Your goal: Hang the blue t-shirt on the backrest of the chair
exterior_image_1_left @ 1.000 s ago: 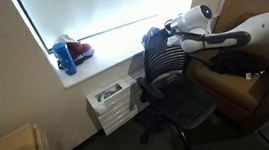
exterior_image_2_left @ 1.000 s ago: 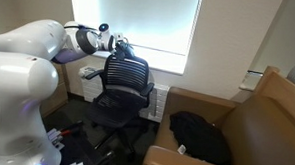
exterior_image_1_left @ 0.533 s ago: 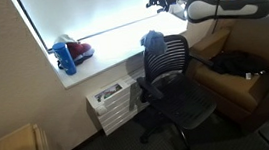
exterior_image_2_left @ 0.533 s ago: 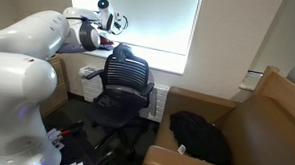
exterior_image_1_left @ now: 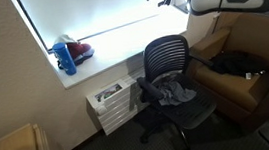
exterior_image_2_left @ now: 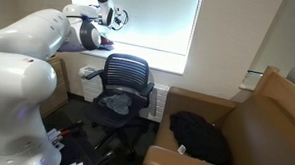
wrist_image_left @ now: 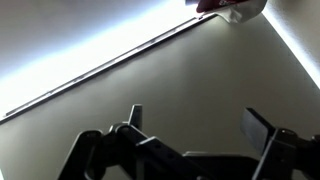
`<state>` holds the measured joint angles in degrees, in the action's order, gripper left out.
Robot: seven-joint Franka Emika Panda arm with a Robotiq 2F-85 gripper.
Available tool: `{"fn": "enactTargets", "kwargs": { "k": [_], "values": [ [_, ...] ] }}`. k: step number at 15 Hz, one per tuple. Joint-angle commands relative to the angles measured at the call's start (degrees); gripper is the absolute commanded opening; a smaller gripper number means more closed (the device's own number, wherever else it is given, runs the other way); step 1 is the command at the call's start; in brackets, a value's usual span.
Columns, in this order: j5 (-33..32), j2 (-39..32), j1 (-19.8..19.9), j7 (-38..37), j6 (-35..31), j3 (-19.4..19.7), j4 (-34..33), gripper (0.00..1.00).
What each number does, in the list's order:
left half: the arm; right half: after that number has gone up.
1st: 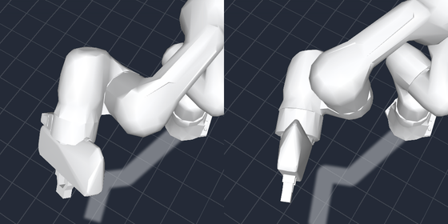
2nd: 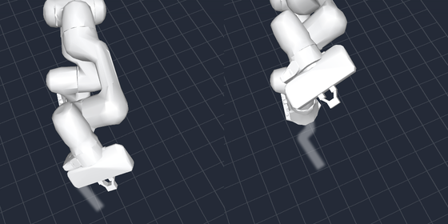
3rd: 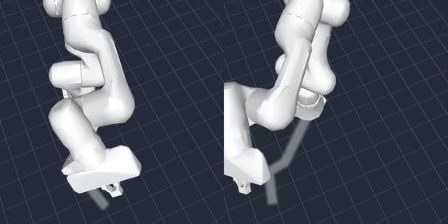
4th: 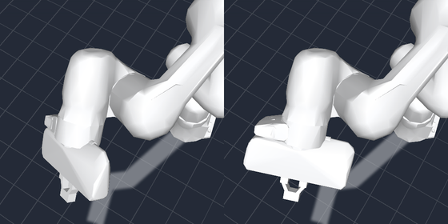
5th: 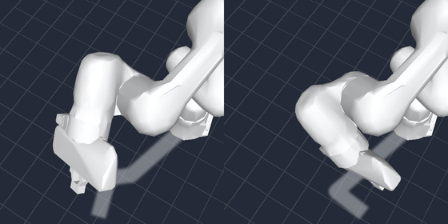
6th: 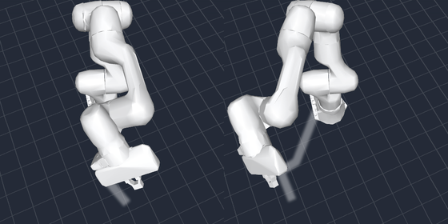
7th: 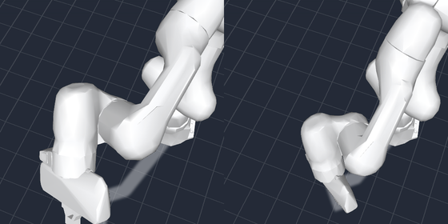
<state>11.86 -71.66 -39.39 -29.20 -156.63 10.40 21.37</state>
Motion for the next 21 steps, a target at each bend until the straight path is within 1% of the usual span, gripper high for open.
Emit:
{"fn": "enactTargets", "kwargs": {
  "k": [1,3,4,6,9,11,13,15,16,17,18,21],
  "values": [
    [-4.0,-0.3,0.9,-0.9,0.2,-3.4,-0.7,1.0],
    [-4.0,-0.3,1.0,-1.2,0.9,-3.3,-0.3,1.0],
    [-3.2,-0.5,1.5,-1.6,4.6,-5.3,1.1,1.0],
    [-2.7,-3.5,2.7,-3.2,9.1,-8.5,-1.4,1.0],
    [-2.8,-5.2,3.7,-5.3,16.6,-11.4,-0.8,1.0],
    [-4.8,-5.3,3.4,-8.8,23.2,-10.2,-0.3,1.0],
    [-6.2,-5.3,3.8,-9.6,30.9,-10.3,-0.5,1.0],
    [-8.3,-2.5,3.8,-9.1,38.6,-9.7,1.4,1.0],
    [-9.5,-1.9,3.7,-7.4,41.5,-9.6,1.7,1.0],
    [-11.0,-1.5,3.3,-6.1,42.6,-9.0,1.4,1.0],
    [-10.1,-3.8,3.6,-8.1,38.7,-10.4,0.1,1.0],
    [-10.3,-3.3,3.6,-8.1,39.0,-10.5,0.5,1.0]
  ]
}}
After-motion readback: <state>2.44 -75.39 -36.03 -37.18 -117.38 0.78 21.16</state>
